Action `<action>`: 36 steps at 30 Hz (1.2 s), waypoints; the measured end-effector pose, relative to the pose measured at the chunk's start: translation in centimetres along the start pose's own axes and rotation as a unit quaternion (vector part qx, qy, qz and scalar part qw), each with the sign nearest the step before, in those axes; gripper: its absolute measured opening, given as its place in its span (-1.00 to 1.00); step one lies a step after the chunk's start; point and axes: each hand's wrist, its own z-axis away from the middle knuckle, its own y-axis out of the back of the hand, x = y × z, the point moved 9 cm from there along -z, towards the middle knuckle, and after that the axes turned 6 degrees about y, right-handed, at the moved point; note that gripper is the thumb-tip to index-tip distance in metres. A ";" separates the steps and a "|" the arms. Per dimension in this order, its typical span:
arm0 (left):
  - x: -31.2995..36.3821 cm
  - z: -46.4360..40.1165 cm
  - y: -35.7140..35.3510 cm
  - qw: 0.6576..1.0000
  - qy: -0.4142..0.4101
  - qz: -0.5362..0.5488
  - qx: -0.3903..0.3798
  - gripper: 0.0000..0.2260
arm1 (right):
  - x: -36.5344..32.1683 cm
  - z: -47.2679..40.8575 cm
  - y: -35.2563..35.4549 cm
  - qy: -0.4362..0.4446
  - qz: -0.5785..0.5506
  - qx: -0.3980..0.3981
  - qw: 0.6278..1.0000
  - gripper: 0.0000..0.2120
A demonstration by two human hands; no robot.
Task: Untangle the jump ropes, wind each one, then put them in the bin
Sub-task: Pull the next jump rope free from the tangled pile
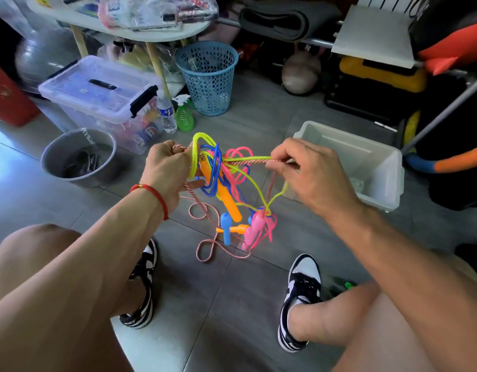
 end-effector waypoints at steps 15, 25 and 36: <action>4.6 1.0 1.3 0.932 -0.203 -0.260 0.147 -0.52 | 3.1 3.8 -2.9 -0.120 -0.052 -0.313 0.941 -0.82; 2.6 1.0 -1.0 0.967 -0.191 -0.168 0.008 -0.53 | 3.7 1.6 -1.3 -0.177 -0.149 -0.108 0.967 -0.83; 0.8 1.7 -4.0 0.983 -0.093 -0.080 -0.136 -0.46 | 1.5 1.4 -5.4 -0.133 -0.218 -0.155 0.954 -0.68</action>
